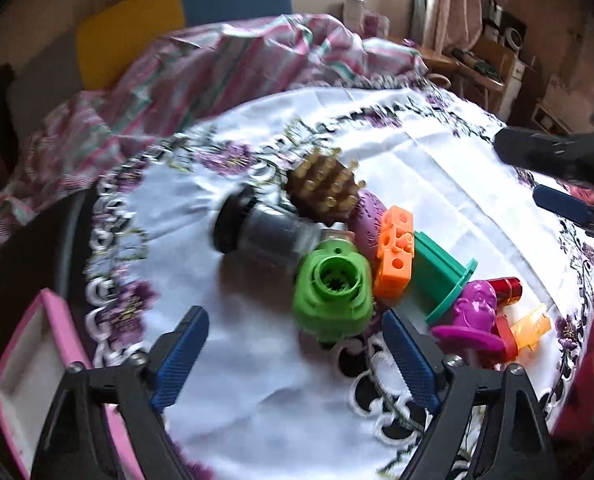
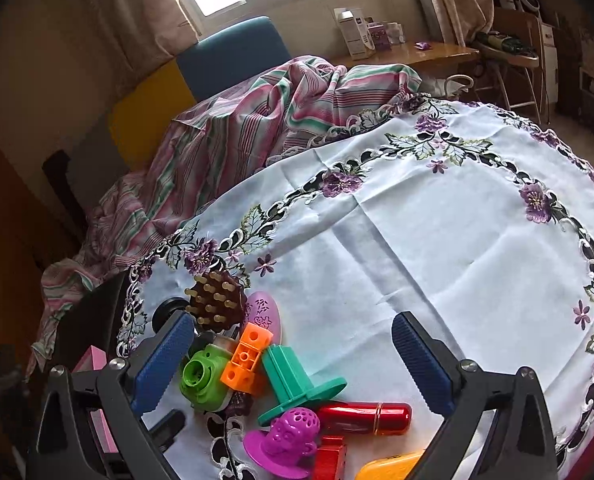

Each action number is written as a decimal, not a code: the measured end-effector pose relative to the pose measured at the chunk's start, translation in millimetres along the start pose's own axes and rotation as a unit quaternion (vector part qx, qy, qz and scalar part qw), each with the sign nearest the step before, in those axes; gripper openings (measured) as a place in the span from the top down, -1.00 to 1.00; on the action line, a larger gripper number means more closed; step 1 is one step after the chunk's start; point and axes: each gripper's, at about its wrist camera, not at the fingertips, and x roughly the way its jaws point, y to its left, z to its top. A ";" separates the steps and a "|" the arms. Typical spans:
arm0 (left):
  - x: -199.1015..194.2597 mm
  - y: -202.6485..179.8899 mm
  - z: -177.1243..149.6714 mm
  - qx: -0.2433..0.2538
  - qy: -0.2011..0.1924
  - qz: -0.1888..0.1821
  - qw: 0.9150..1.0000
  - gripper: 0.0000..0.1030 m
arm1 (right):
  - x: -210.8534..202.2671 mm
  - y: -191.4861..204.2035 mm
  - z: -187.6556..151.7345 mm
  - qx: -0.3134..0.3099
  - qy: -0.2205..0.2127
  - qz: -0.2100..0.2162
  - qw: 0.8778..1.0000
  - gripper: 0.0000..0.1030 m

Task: Organize rigid objects
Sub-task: 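Grasp the green plug-in device with the left tool, then carry the green device into the pink-rimmed tray and open the left tool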

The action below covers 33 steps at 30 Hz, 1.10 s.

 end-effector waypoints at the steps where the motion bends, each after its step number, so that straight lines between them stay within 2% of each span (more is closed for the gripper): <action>1: 8.2 -0.6 2.9 0.003 0.008 0.000 1.000 -0.66 | -0.1 -1.1 0.4 0.003 -0.001 0.001 1.000 -0.98; 7: 37.3 0.7 11.2 0.000 0.034 -0.024 0.999 -0.61 | 2.4 -2.6 1.3 0.006 0.005 0.002 1.000 -0.98; 8: 42.2 1.0 11.8 -0.003 0.040 -0.033 0.999 -0.48 | 2.9 -2.1 1.6 0.005 0.005 0.001 1.000 -0.98; 9: 46.1 1.2 12.0 -0.008 0.044 -0.044 0.998 -0.20 | 3.2 -1.4 1.7 0.003 0.004 0.000 1.000 -0.98; 10: 48.8 1.7 11.6 -0.014 0.049 -0.059 0.997 -0.03 | 3.2 -1.6 1.6 0.002 0.005 -0.002 1.000 -0.97; 16: 31.9 9.3 -1.7 -0.058 0.027 -0.075 0.995 -0.02 | 2.2 -7.2 2.6 0.008 0.001 -0.010 1.000 -0.74; 23: -24.0 11.4 -32.5 -0.069 -0.018 -0.063 0.995 -0.02 | 9.0 -17.4 2.5 0.036 0.028 0.008 0.999 -0.50; 29: -62.4 19.6 -62.6 -0.101 -0.038 -0.060 0.992 -0.02 | 28.4 4.8 -11.2 -0.014 0.102 0.041 0.994 -0.49; 33: -83.4 25.7 -79.9 -0.106 -0.051 -0.049 0.992 -0.02 | 30.5 24.2 -26.4 -0.071 0.135 0.033 0.988 -0.50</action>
